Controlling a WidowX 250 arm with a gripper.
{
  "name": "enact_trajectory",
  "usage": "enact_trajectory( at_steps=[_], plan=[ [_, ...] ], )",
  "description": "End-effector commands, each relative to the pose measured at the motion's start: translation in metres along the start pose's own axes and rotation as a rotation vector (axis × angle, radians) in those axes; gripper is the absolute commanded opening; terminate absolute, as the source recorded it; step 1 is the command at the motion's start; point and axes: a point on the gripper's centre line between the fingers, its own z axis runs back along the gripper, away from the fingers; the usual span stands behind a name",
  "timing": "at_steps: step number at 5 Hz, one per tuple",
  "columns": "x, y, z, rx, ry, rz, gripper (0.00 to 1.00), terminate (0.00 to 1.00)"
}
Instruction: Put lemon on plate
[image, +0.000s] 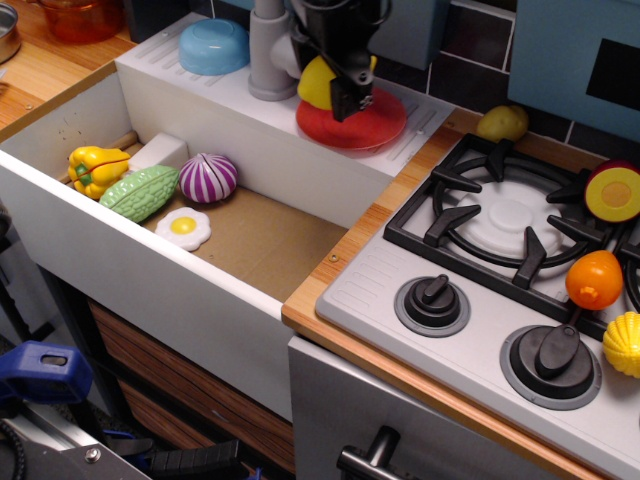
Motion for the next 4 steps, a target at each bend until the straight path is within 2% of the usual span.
enact_trajectory(
  at_steps=[1, 2, 3, 4],
  plan=[
    [0.0175, 0.0191, -0.0027, 0.039, -0.079, -0.044, 0.00, 0.00],
    [0.0211, 0.0227, -0.0121, 0.044, -0.109, -0.067, 0.00, 0.00],
    [0.0220, 0.0212, -0.0096, 0.046, -0.131, -0.075, 1.00, 0.00],
    [0.0220, 0.0212, -0.0096, 0.046, -0.131, -0.075, 1.00, 0.00]
  ],
)
